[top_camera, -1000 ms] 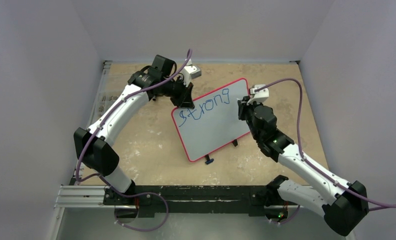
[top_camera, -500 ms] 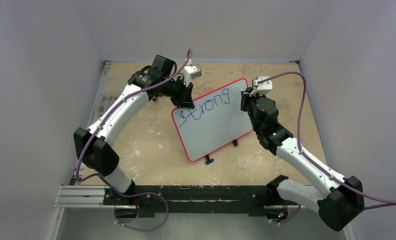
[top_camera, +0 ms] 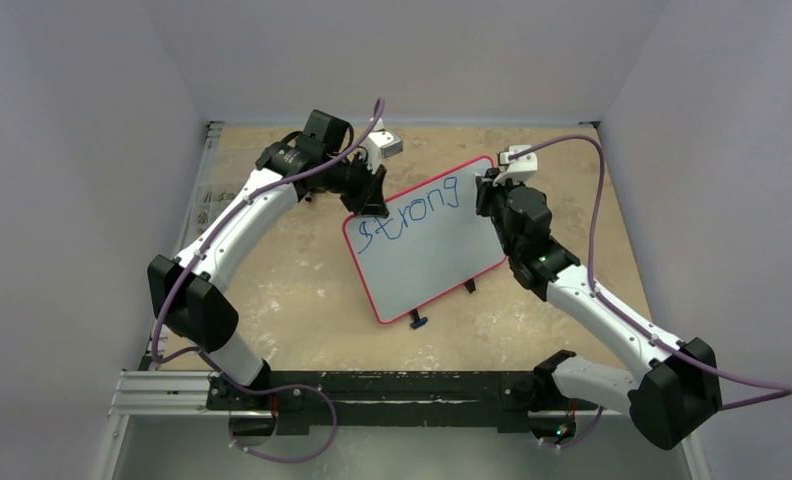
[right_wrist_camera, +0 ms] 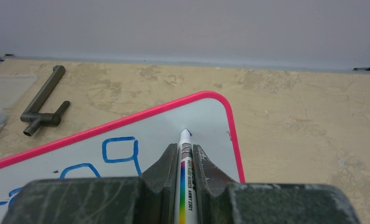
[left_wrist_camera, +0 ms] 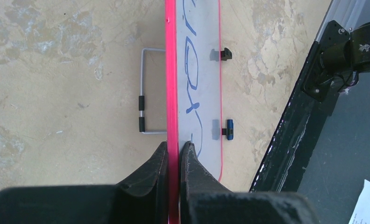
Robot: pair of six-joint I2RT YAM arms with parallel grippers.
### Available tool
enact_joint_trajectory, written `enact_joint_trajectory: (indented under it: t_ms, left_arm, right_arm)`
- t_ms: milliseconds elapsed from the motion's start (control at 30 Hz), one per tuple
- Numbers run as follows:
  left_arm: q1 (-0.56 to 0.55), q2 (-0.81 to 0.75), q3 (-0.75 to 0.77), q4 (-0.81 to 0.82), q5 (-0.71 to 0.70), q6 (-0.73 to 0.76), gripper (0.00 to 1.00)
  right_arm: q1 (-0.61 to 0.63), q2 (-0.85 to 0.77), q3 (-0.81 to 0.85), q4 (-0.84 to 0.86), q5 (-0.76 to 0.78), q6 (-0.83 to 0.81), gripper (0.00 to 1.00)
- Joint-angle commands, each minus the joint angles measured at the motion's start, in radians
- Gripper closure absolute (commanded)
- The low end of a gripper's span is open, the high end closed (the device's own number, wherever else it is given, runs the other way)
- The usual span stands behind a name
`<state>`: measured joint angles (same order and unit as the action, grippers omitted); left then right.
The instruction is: Write a sentence on the whiteboard
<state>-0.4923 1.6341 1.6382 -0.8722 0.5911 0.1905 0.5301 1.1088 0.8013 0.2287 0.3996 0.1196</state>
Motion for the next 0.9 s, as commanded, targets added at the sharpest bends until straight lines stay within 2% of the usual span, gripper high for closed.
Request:
enact_joint_trajectory:
  t_ms: [0,467,867]
  left_arm:
    - [-0.021,0.023,-0.014,-0.052,-0.135,0.13,1.0]
    - [-0.02,0.02,-0.014,-0.052,-0.136,0.13,1.0]
    - [-0.02,0.019,-0.014,-0.051,-0.135,0.13,1.0]
  right_arm:
    - [-0.001,0.0,0.039,0.052,-0.078,0.004,1.0]
    - [-0.001,-0.028,-0.044,0.016,-0.165,0.052,1.0]
    - [-0.001,-0.052,-0.083,-0.034,-0.062,0.067,1.0]
